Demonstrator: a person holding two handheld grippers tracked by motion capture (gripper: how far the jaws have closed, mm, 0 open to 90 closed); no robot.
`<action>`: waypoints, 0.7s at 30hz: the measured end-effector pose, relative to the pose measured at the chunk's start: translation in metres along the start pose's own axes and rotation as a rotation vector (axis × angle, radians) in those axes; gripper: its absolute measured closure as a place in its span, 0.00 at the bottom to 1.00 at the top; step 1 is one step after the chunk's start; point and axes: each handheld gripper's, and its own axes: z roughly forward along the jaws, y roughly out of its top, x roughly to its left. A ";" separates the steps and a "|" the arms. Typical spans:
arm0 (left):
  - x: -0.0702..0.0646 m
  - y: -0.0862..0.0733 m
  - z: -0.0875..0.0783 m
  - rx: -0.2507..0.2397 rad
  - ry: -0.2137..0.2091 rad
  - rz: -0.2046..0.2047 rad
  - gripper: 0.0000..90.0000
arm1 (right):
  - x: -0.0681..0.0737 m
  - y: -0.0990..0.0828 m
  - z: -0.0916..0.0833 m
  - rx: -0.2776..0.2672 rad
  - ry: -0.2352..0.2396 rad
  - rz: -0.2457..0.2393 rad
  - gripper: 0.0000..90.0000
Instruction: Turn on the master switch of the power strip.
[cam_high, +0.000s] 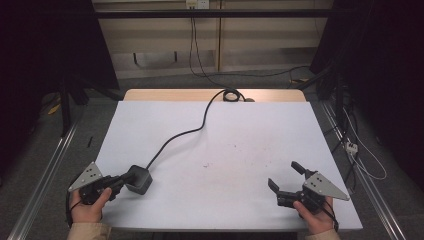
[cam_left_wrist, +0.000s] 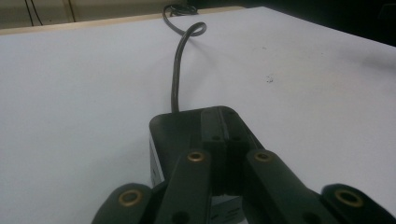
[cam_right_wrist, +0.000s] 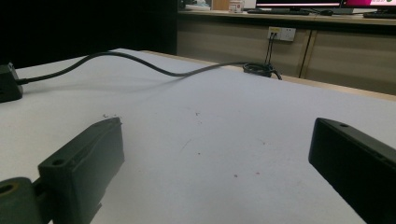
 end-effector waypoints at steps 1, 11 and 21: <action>0.000 0.000 0.000 0.000 0.000 0.000 1.00 | 0.000 0.000 0.000 0.000 0.000 0.000 0.04; 0.000 -0.001 0.000 0.000 0.001 -0.001 1.00 | 0.000 0.000 -0.001 0.001 -0.004 0.004 0.04; 0.000 -0.003 0.000 -0.008 -0.001 -0.008 1.00 | 0.000 0.000 -0.002 -0.003 -0.005 0.003 0.04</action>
